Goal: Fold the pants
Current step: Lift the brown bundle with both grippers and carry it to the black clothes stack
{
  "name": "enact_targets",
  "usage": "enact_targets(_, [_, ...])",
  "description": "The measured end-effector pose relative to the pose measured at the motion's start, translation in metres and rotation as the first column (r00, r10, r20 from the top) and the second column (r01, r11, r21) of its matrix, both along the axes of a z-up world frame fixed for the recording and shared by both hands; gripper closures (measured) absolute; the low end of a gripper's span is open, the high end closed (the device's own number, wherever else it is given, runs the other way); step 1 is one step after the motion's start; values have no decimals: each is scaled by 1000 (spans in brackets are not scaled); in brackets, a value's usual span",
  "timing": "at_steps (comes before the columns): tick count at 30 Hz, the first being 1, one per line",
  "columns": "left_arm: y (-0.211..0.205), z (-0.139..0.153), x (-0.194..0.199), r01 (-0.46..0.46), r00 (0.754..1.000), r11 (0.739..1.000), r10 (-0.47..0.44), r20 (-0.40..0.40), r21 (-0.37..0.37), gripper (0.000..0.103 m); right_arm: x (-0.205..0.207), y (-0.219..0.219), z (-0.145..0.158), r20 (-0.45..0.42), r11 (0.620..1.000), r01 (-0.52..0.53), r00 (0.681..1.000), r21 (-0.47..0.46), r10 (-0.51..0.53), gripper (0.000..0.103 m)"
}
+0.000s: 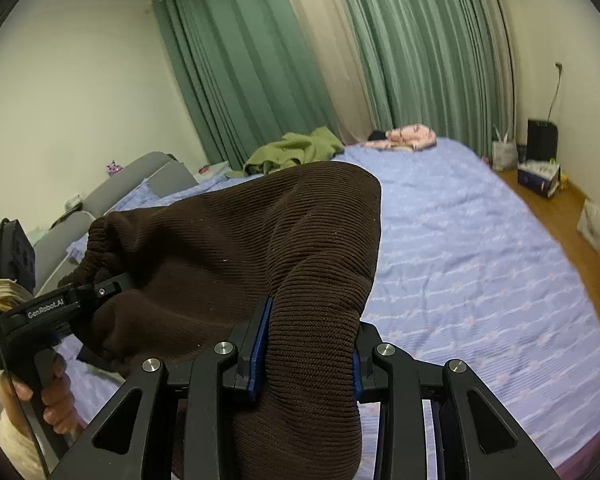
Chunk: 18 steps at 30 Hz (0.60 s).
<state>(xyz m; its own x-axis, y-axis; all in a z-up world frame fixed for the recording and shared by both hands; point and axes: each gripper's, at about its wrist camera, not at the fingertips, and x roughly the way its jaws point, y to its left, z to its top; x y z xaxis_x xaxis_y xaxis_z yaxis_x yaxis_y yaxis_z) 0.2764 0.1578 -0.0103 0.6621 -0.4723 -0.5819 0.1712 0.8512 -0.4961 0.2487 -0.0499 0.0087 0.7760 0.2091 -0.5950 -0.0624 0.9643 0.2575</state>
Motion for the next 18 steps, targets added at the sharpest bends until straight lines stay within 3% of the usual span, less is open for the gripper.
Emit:
enact_targets(11, [5,26,-87,-139,990,990,138,37,17,62,-54,-7,26,43,994,-108,993,30,107,70])
enact_targets(18, [36,36,-126,-222,974,975,220,61,24,62,-69,23,36,59,979,-205,977,23,203,70])
